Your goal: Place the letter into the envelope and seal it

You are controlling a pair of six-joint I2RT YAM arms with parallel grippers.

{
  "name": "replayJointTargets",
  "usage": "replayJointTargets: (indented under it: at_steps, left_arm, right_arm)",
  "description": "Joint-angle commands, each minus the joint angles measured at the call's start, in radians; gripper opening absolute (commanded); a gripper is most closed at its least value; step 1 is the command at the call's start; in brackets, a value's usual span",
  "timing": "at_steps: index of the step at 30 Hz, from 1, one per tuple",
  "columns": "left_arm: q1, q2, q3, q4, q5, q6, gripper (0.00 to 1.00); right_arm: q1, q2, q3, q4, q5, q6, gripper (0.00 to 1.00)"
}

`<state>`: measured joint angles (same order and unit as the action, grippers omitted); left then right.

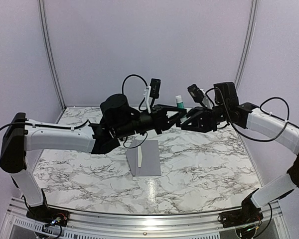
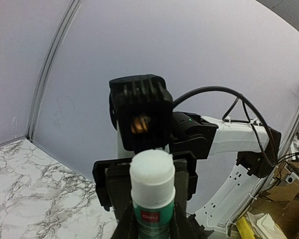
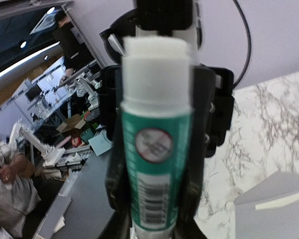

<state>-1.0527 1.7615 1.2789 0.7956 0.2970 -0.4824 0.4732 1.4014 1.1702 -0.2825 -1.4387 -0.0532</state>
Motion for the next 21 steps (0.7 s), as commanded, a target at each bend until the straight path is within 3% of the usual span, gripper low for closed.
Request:
replayJointTargets:
  at_steps: [1,4,7,12,21]
  left_arm:
    - [0.025,-0.01,0.008,0.023,-0.063,0.009,0.0]
    - [0.017,-0.034,-0.011,0.025,-0.228,0.006,0.0]
    - [-0.005,-0.037,-0.014,0.041,-0.367,0.005,0.0]
    - [-0.042,-0.008,0.002,0.092,-0.47,-0.008,0.0]
    - [-0.061,0.0,-0.017,0.14,-0.516,-0.036,0.0]
  right_arm:
    - [-0.054,-0.086,0.012,-0.086,0.23,-0.067,0.39]
    - [-0.03,-0.112,0.039,-0.161,0.691,-0.176,0.5]
    - [0.006,-0.11,0.086,-0.199,0.88,-0.221,0.51]
    - [0.142,-0.075,0.159,-0.237,1.007,-0.272,0.51]
    - [0.177,-0.017,0.245,-0.233,1.007,-0.249,0.51]
